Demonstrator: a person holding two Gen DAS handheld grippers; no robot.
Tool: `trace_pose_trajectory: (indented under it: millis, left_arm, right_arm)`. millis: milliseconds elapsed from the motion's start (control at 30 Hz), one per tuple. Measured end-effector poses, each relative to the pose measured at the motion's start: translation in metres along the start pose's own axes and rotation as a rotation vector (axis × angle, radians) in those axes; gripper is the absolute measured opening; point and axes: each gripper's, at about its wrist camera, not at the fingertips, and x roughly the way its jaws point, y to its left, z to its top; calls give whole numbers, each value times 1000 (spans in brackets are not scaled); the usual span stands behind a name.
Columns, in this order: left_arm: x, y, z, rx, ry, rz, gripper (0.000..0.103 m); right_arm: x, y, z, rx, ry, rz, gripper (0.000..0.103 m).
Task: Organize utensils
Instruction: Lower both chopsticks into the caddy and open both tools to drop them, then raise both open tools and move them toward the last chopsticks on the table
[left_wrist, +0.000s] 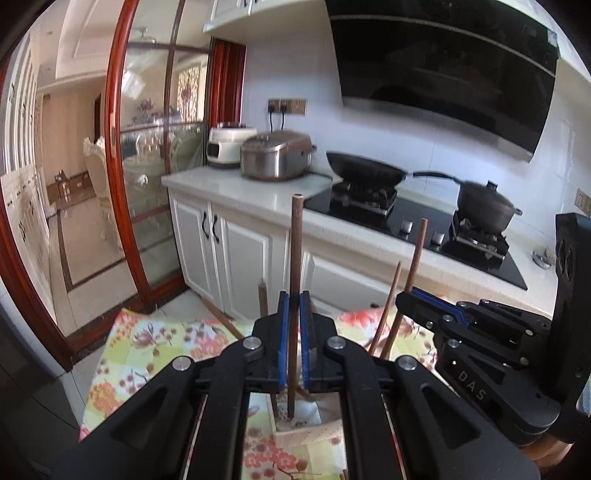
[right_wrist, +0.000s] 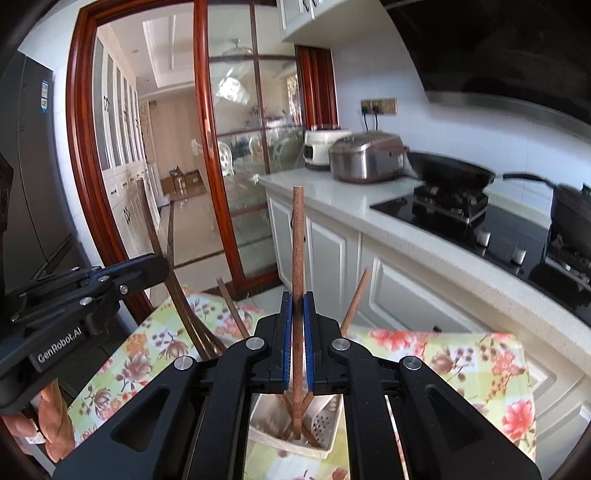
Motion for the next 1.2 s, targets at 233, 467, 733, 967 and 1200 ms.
trace_pose_trajectory:
  millis: [233,467,733,967,1200]
  left_arm:
    - [-4,9,-14,-17,-10,27,35]
    - [-37,29,-28,-61,-77,88,63]
    - [-88,35,-85,-63,-125,172,89]
    - [-120,30,-146,-124,-100,137,95]
    - [-126,12,-196,-122,-23,103,95]
  right_arm:
    - [4,-5,-10,25,31,-2,17]
    - [-27,-20,-13,54,-34,-11,36]
    - [-64,-45,-55,147,-62,-32,40]
    - [-86,-37,-112,186,-42,-7,40]
    - [-94,-12,-168,174,18,6,40]
